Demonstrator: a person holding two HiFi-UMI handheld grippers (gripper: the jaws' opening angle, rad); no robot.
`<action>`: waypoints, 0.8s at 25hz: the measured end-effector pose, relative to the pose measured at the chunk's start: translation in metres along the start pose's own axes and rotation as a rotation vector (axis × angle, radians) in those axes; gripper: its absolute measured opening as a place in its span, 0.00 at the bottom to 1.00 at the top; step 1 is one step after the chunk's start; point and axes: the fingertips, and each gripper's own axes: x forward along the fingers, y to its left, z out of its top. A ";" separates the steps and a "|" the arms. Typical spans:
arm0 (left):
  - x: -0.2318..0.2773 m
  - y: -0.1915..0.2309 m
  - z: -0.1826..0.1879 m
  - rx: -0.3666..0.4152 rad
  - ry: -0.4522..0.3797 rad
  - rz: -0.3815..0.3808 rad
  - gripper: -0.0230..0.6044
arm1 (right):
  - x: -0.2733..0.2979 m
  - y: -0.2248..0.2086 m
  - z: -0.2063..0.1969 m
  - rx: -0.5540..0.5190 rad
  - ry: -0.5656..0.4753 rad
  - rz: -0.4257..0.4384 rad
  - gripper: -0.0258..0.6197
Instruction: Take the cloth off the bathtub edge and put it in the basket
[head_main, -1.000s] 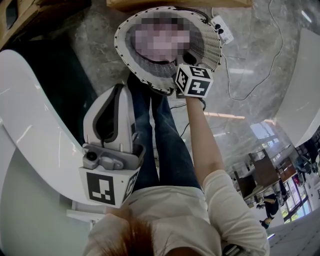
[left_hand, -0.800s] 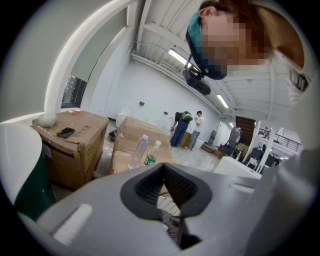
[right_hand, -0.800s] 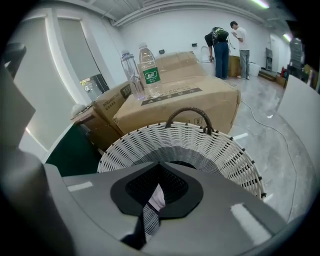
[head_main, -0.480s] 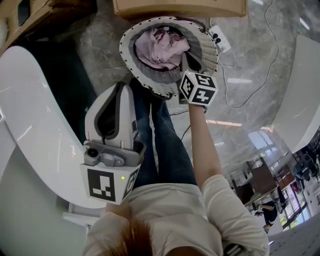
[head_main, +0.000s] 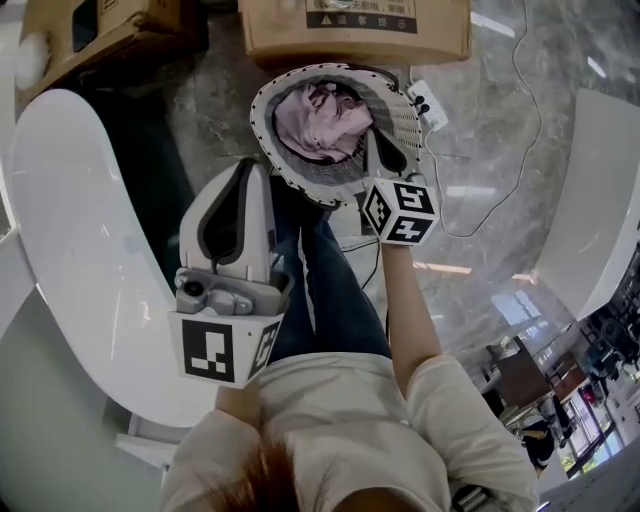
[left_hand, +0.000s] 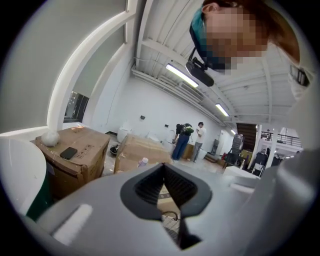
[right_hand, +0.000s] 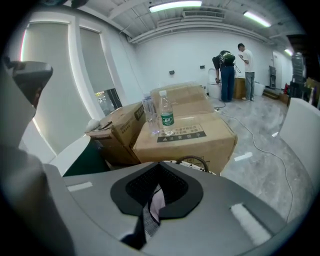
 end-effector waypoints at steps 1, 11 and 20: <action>-0.001 -0.001 0.006 0.001 -0.012 0.001 0.11 | -0.007 0.005 0.006 -0.015 -0.007 0.008 0.04; -0.023 -0.018 0.062 0.037 -0.086 -0.029 0.11 | -0.089 0.046 0.084 -0.051 -0.141 0.061 0.04; -0.035 -0.031 0.121 0.066 -0.155 -0.059 0.11 | -0.163 0.084 0.155 -0.082 -0.257 0.138 0.04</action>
